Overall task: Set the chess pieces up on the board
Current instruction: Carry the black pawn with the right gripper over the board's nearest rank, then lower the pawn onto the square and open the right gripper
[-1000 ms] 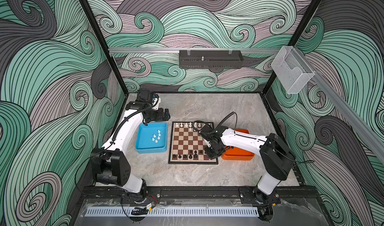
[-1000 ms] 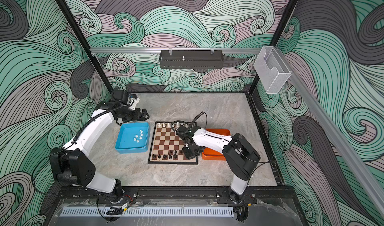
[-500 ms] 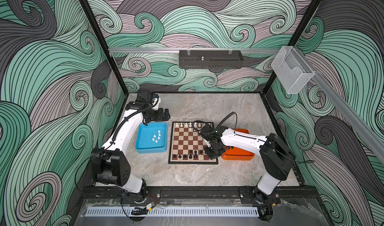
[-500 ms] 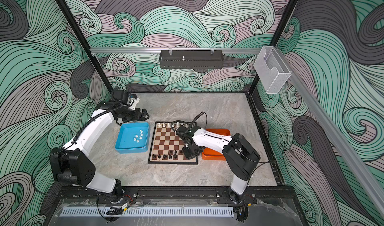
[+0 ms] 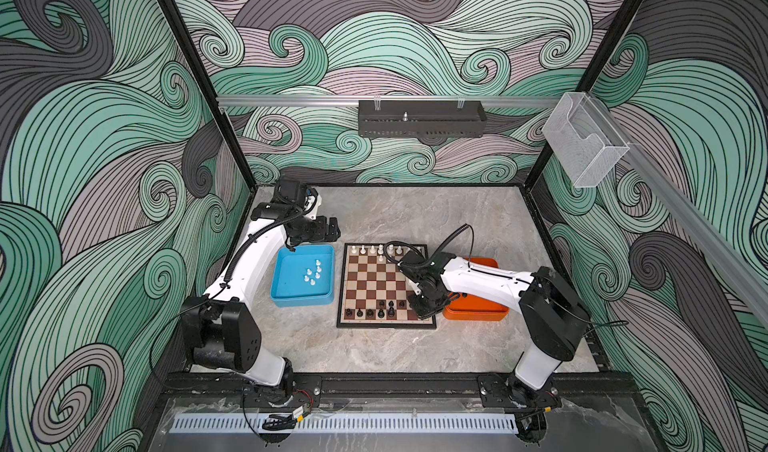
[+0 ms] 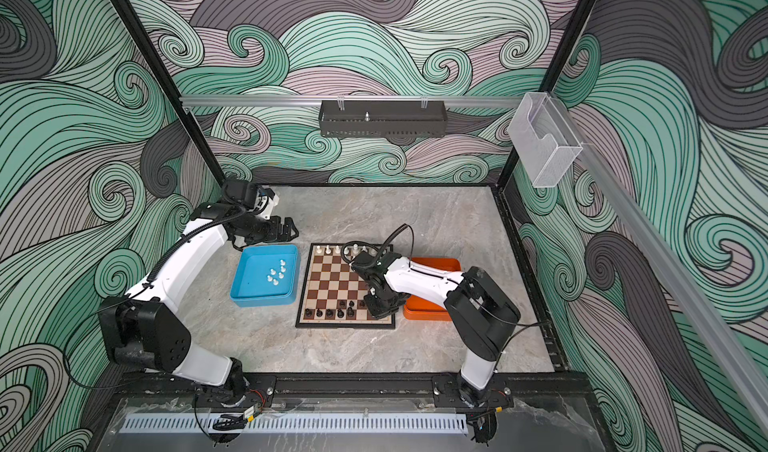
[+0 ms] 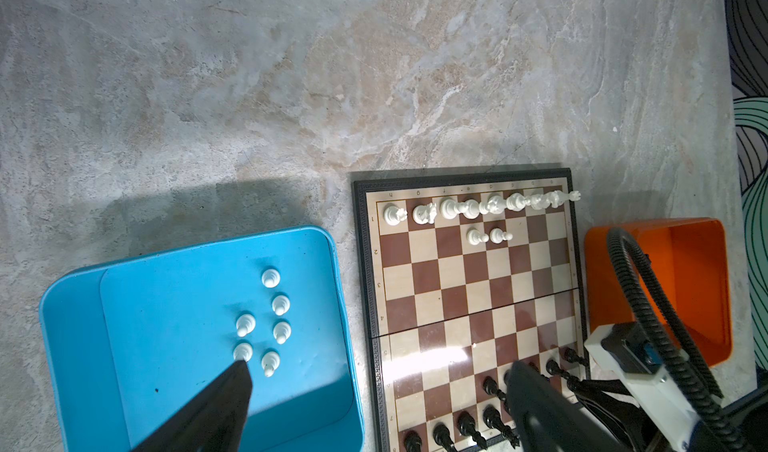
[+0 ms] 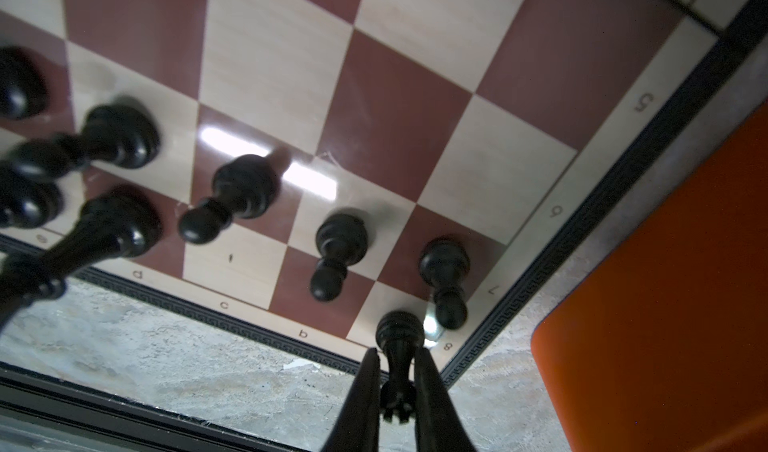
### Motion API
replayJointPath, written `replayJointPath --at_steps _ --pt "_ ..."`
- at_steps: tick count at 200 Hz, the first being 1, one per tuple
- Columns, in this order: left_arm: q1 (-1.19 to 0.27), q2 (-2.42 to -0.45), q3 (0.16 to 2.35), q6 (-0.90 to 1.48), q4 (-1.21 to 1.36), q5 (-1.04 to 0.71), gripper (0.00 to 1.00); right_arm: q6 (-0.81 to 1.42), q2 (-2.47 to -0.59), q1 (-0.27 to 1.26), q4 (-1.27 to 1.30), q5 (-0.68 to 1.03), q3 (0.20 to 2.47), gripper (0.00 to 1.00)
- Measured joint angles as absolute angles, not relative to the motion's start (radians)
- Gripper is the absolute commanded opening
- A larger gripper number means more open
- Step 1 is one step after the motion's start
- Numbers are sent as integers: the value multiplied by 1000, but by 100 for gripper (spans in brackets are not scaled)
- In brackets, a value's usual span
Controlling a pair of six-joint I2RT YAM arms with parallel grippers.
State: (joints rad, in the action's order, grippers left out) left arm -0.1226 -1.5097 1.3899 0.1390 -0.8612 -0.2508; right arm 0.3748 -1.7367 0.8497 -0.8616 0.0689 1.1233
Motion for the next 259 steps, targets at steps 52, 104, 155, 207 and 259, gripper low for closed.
replayJointPath --at_steps 52,104,155,207,259 --pt "-123 -1510 1390 139 -861 -251 98 375 -1737 855 -857 71 1123 25" --pt "-123 -1510 1390 139 -861 -251 98 375 -1737 856 -854 70 1123 27" --pt "-123 -1510 1390 139 -861 -251 98 375 -1736 860 -852 60 1123 31" --pt "-123 -1510 1390 140 -861 -252 98 375 -1723 860 -853 47 1123 32" --pt "-131 -1523 1394 147 -859 -254 97 375 -1678 860 -870 18 1123 32"
